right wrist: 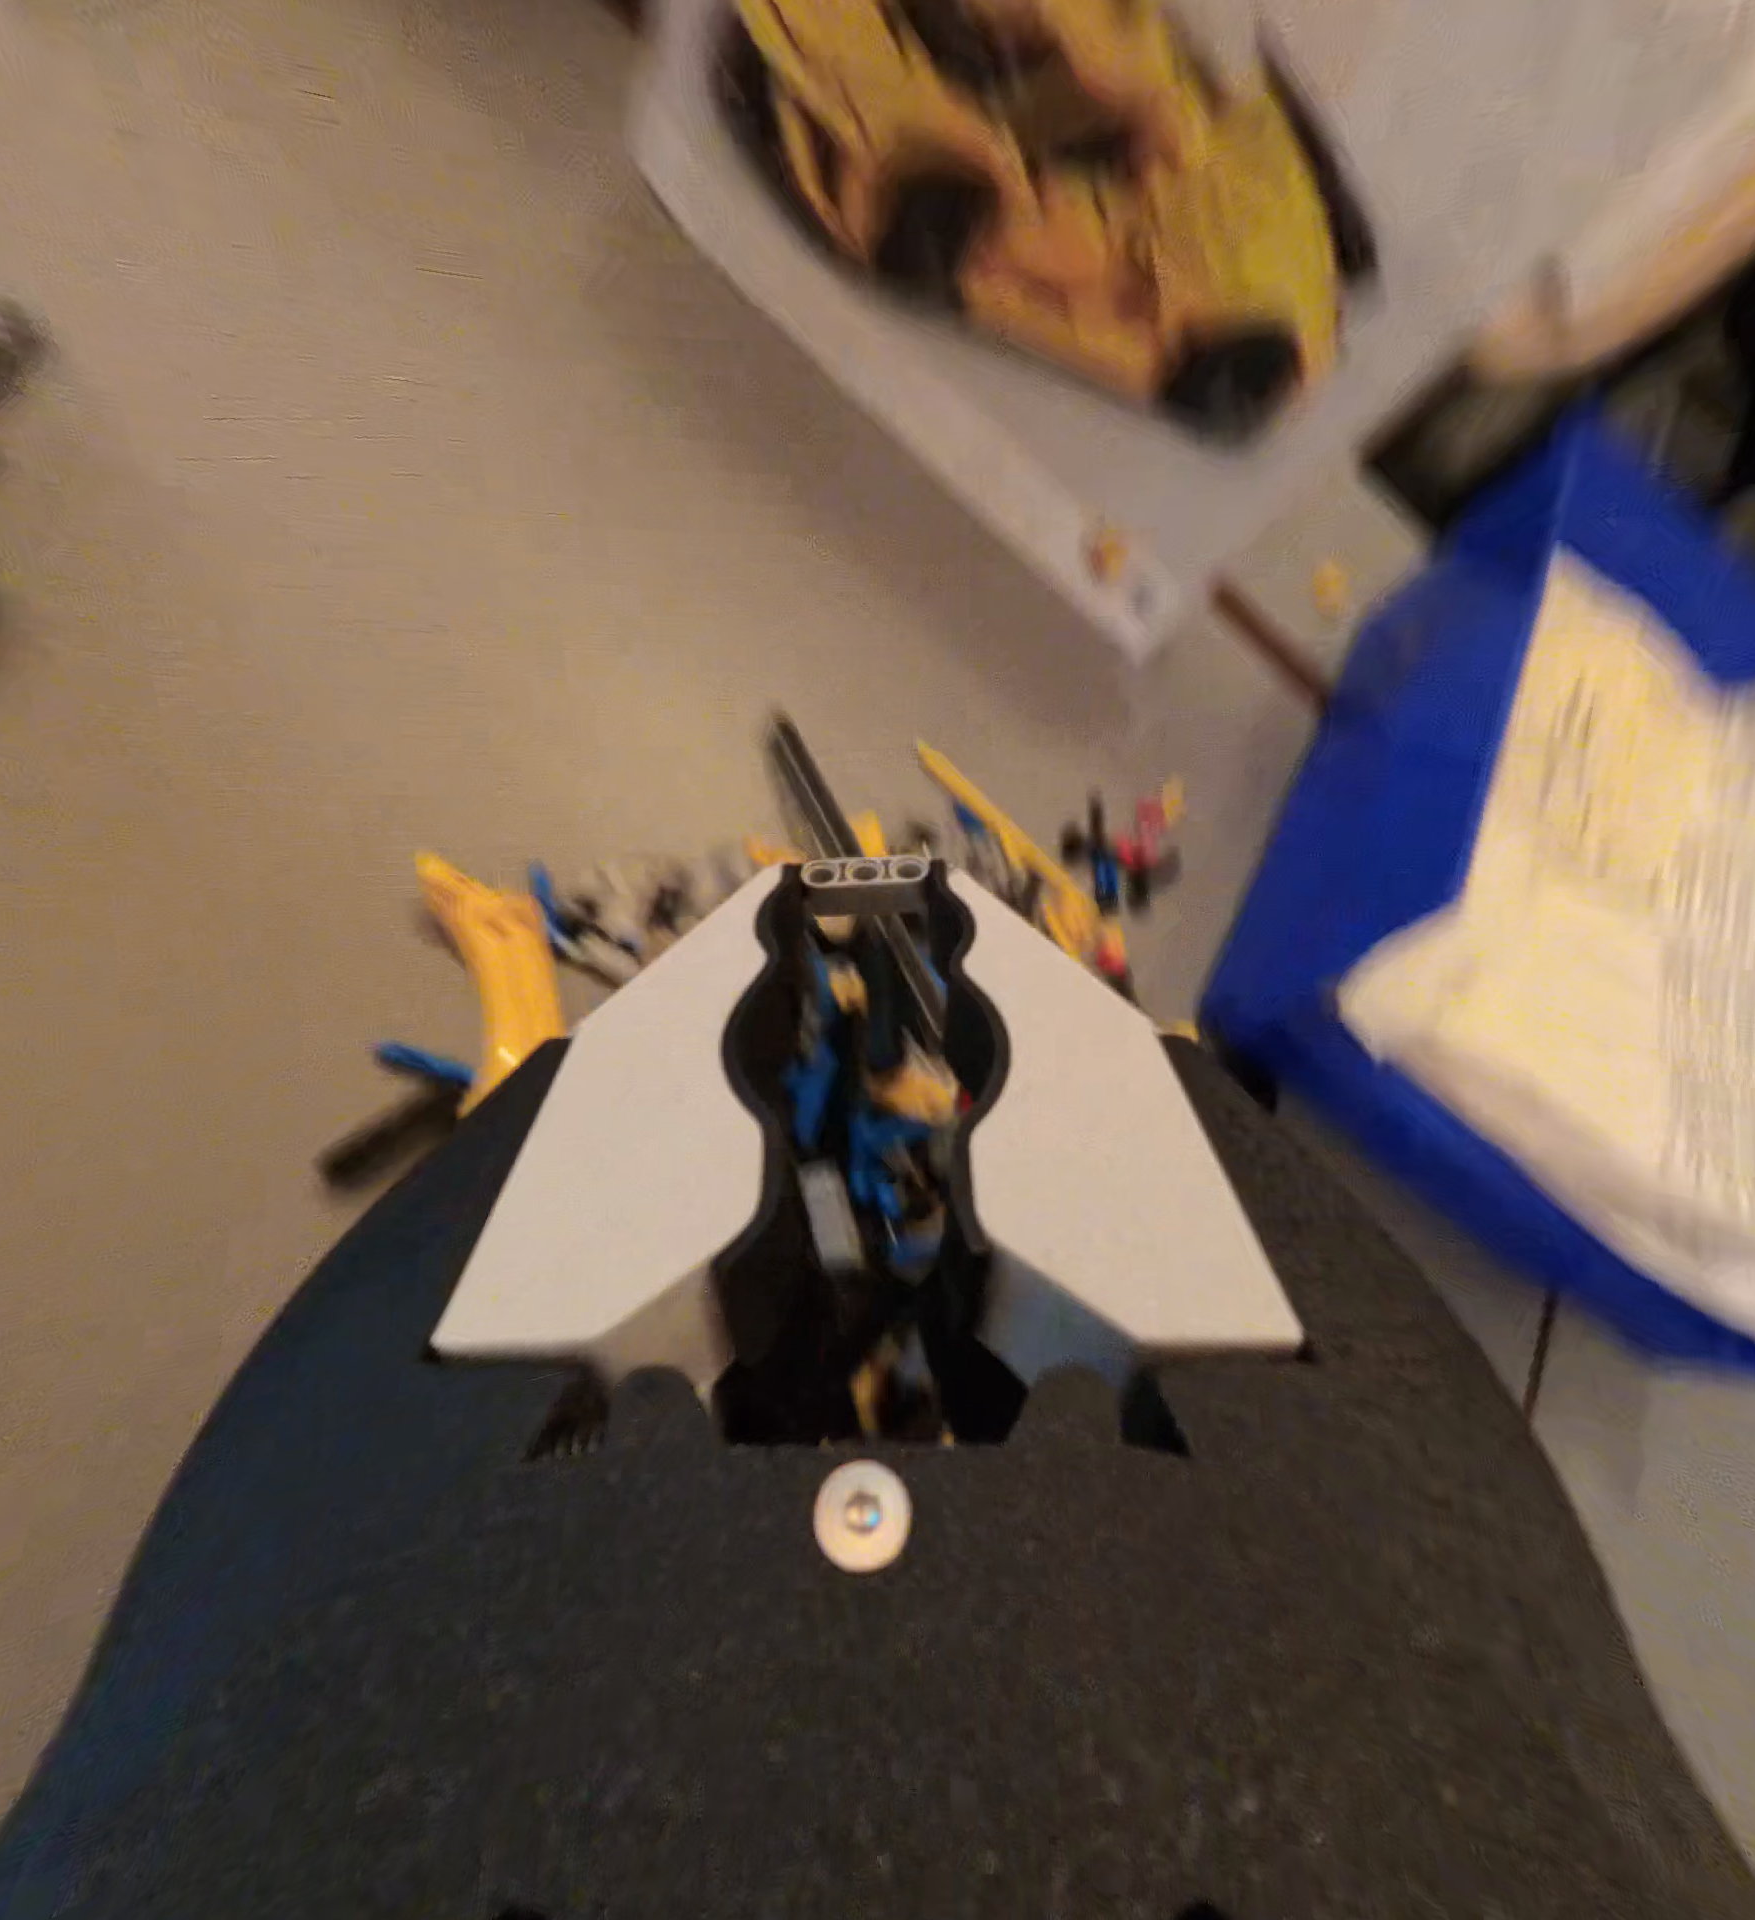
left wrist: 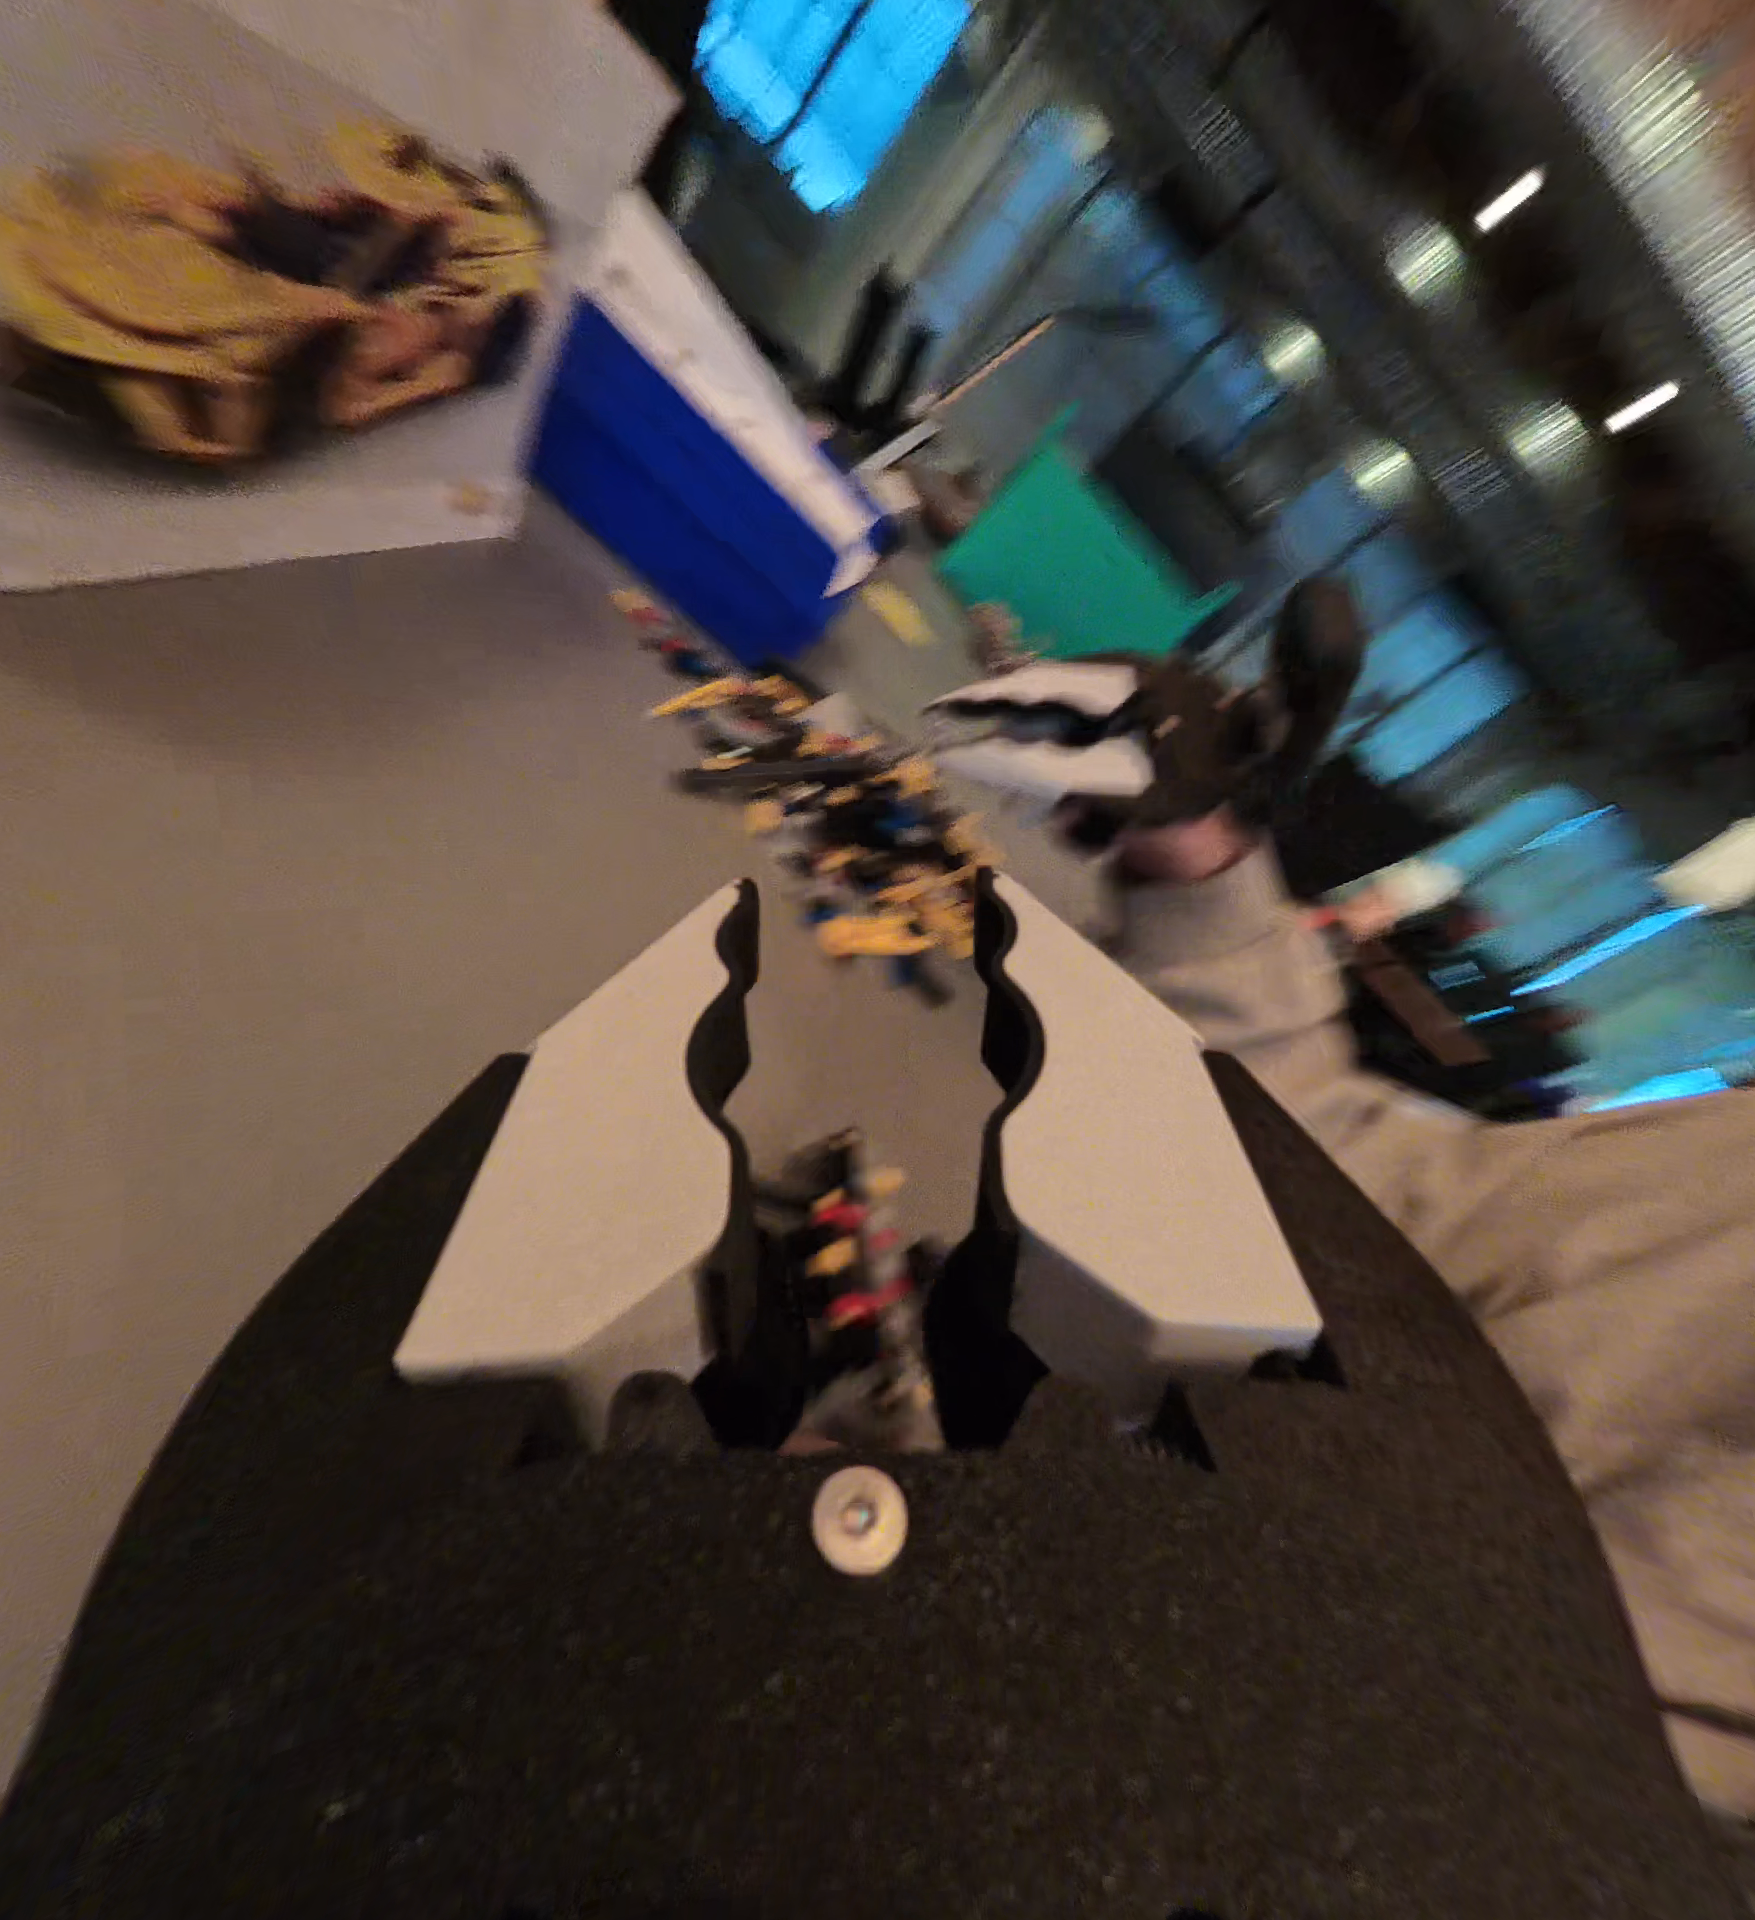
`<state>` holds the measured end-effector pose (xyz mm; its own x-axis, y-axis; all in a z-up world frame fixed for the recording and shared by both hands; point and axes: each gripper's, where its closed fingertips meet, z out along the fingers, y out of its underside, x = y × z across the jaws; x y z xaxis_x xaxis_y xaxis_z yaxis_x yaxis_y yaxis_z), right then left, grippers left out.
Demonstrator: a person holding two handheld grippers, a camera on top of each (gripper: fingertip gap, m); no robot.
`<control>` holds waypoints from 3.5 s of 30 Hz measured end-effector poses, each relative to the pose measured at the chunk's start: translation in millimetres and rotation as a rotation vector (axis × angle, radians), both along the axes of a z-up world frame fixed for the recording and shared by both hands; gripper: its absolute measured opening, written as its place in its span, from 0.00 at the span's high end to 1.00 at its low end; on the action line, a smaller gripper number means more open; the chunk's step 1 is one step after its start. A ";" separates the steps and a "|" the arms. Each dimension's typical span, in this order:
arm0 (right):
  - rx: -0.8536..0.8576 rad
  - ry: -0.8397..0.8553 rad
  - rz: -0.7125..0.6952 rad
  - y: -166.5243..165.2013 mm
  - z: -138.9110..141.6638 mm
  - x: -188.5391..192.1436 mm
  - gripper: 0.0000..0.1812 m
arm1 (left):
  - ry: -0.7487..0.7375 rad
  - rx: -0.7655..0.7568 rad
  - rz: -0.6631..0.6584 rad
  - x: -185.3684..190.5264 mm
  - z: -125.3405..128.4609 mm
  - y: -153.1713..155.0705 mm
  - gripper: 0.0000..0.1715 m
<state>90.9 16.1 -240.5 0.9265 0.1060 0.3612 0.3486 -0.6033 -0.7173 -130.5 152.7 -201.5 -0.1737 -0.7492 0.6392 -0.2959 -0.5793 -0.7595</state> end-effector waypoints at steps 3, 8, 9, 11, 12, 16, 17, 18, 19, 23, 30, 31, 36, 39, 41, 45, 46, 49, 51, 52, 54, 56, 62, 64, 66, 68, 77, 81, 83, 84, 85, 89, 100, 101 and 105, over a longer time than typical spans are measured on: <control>-0.079 0.090 -0.112 -22.7 -25.5 37.5 0.88 | 0.145 0.188 0.096 -18.0 -22.2 32.9 0.76; -0.091 0.090 -0.118 -24.8 -29.0 40.7 0.80 | 0.337 0.258 0.130 -32.7 -57.8 52.9 0.77; -0.041 0.099 -0.079 -15.6 -18.6 27.4 0.81 | 0.382 0.309 0.152 -37.6 -64.2 60.3 0.77; 0.036 0.158 0.061 7.8 -1.1 -22.7 0.81 | 0.406 0.391 0.221 -44.9 -65.2 77.1 0.78; 0.044 0.203 0.188 17.9 0.4 -61.8 0.81 | 0.387 0.396 0.232 -46.2 -61.5 80.0 0.79; -0.138 0.279 0.559 27.8 -45.2 -179.9 0.86 | 0.271 0.281 -0.161 -58.3 -51.8 12.2 0.85; -0.181 0.270 0.562 29.9 -56.3 -186.2 0.88 | 0.302 0.272 -0.303 -71.2 -59.9 -12.0 0.85; -0.205 0.280 0.570 31.1 -62.5 -192.3 0.89 | 0.360 0.289 -0.434 -86.3 -72.7 -33.2 0.85; -0.218 0.281 0.579 31.5 -66.9 -195.8 0.88 | 0.423 0.322 -0.546 -100.5 -86.7 -51.1 0.84; -0.174 0.207 0.609 37.7 -74.2 -197.1 0.86 | 0.616 0.435 -0.661 -104.1 -116.5 -74.3 0.83; -0.193 0.199 0.582 38.9 -79.5 -193.8 0.97 | 0.540 0.537 -0.635 -72.4 -118.9 -87.7 0.82; -0.191 0.201 0.562 40.1 -79.6 -192.3 0.97 | 0.537 0.540 -0.637 -69.7 -120.1 -88.6 0.87; -0.208 0.226 0.455 47.1 -80.3 -176.3 0.97 | 0.491 0.594 -0.550 -50.1 -116.4 -78.1 0.98; -0.159 0.202 0.410 52.9 -75.1 -166.2 0.96 | 0.468 0.582 -0.484 -38.6 -112.1 -70.6 0.98; -0.098 0.219 0.407 54.0 -63.8 -164.2 0.91 | 0.487 0.583 -0.410 -31.2 -113.7 -59.3 0.98; -0.064 0.398 0.523 45.2 -49.8 -189.0 0.86 | 0.504 0.600 -0.439 -34.6 -123.5 -60.3 0.98; -0.073 0.415 0.536 44.7 -51.4 -194.3 0.83 | 0.504 0.584 -0.442 -34.4 -123.6 -61.8 0.98; -0.092 0.416 0.549 44.1 -55.5 -206.7 0.80 | 0.508 0.560 -0.438 -31.7 -123.4 -63.8 0.98; -0.084 0.384 0.494 49.1 -57.4 -202.6 0.82 | 0.508 0.565 -0.441 -31.4 -123.6 -65.2 0.98; -0.091 0.389 0.484 49.3 -58.3 -202.2 0.83 | 0.509 0.562 -0.440 -31.5 -123.5 -65.4 0.98; -0.102 0.414 0.475 49.1 -59.2 -201.7 0.84 | 0.508 0.554 -0.440 -31.6 -123.5 -65.4 0.98; -0.111 0.412 0.466 48.6 -61.4 -197.8 0.85 | 0.506 0.554 -0.443 -32.1 -123.4 -65.5 0.98; -0.133 0.415 0.479 46.4 -63.3 -203.6 0.88 | 0.514 0.567 -0.449 -33.6 -123.6 -65.7 0.98; -0.135 0.396 0.476 47.8 -64.1 -204.8 0.91 | 0.519 0.572 -0.448 -33.7 -123.6 -65.7 0.98; -0.141 0.419 0.469 48.0 -63.5 -205.7 0.92 | 0.520 0.574 -0.447 -33.6 -123.6 -65.7 0.98; -0.144 0.447 0.466 47.5 -63.1 -205.2 0.92 | 0.521 0.569 -0.445 -33.6 -123.5 -65.6 0.98; -0.174 0.557 0.292 54.5 -66.1 -192.1 0.87 | 0.616 0.312 -0.336 -17.6 -122.1 -76.4 0.98; -0.154 0.584 0.185 54.9 -67.3 -173.2 0.90 | 0.617 0.308 -0.379 -15.0 -119.9 -98.5 0.97; -0.155 0.575 0.216 52.3 -67.0 -173.3 0.90 | 0.616 0.329 -0.424 -16.9 -118.4 -109.3 0.95; -0.152 0.549 0.246 51.2 -66.9 -174.3 0.90 | 0.621 0.347 -0.427 -18.8 -117.0 -109.1 0.92; -0.143 0.512 0.271 50.8 -66.5 -174.2 0.90 | 0.613 0.352 -0.433 -21.7 -112.3 -108.5 0.85; -0.114 0.359 0.390 48.4 -62.2 -178.6 0.88 | 0.458 0.408 -0.385 -29.9 -75.9 -82.6 0.83; -0.219 0.535 0.355 46.6 -68.0 -188.6 0.76 | 0.195 0.546 -0.300 14.3 -83.2 -63.5 0.58; -0.212 0.491 0.347 47.8 -69.9 -186.8 0.78 | 0.210 0.560 -0.306 14.5 -88.7 -64.7 0.58; -0.183 0.421 0.357 49.6 -69.7 -183.0 0.86 | 0.263 0.598 -0.337 13.7 -107.3 -70.7 0.59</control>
